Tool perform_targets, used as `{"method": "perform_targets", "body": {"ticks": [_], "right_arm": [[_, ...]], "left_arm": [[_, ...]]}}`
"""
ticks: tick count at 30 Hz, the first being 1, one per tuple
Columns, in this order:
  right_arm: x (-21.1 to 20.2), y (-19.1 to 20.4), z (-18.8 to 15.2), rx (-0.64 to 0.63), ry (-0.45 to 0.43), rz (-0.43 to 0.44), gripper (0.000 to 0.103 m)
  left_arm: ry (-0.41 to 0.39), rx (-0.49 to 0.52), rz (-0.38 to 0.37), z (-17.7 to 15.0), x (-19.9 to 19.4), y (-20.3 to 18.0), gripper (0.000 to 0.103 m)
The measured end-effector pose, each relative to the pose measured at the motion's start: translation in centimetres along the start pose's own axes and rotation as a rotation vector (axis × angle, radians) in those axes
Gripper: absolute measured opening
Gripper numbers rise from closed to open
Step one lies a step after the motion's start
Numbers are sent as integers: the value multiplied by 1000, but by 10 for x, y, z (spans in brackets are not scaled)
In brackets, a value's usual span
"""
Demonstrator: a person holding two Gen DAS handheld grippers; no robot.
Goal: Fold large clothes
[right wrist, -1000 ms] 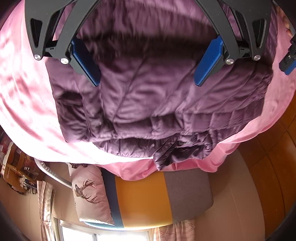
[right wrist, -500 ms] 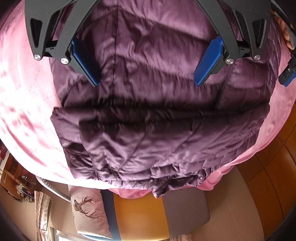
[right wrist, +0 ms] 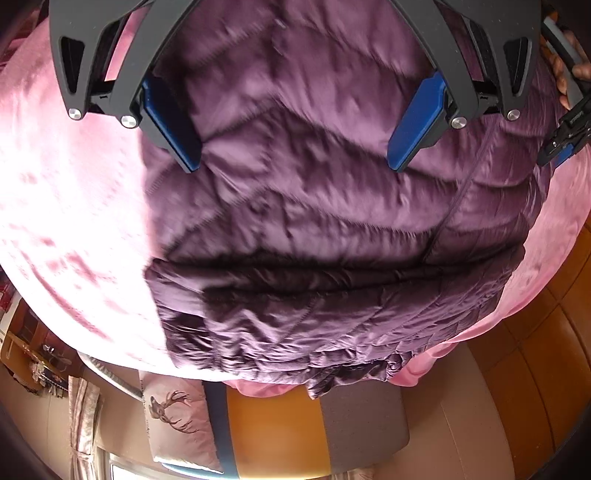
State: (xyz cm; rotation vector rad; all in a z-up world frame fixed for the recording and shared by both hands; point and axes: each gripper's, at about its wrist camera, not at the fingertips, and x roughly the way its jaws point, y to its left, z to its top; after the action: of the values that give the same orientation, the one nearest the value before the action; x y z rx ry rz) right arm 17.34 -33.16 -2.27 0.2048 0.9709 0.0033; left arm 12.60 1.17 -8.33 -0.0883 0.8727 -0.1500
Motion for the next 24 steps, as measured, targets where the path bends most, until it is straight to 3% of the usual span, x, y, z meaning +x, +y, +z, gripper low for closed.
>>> {"method": "perform_targets", "body": {"ticks": [7, 17, 19, 21, 22, 24], "right_arm": [[-28, -44, -34, 68, 40, 2, 101], [-65, -65, -118, 117, 144, 184, 95], [-70, -64, -132, 113, 169, 206, 89], [-72, -64, -142, 125, 196, 223, 75], [-72, -64, -146, 132, 211, 243, 70], [-72, -65, -149, 134, 230, 260, 49]], "left_arm": [[28, 26, -64, -22, -22, 8, 87], [183, 14, -225, -70, -47, 25, 87], [219, 13, -246, -79, -47, 26, 87], [270, -2, -279, -86, -43, 28, 84], [284, -10, -292, -88, -41, 29, 80], [298, -2, -309, -90, -42, 28, 59]]}}
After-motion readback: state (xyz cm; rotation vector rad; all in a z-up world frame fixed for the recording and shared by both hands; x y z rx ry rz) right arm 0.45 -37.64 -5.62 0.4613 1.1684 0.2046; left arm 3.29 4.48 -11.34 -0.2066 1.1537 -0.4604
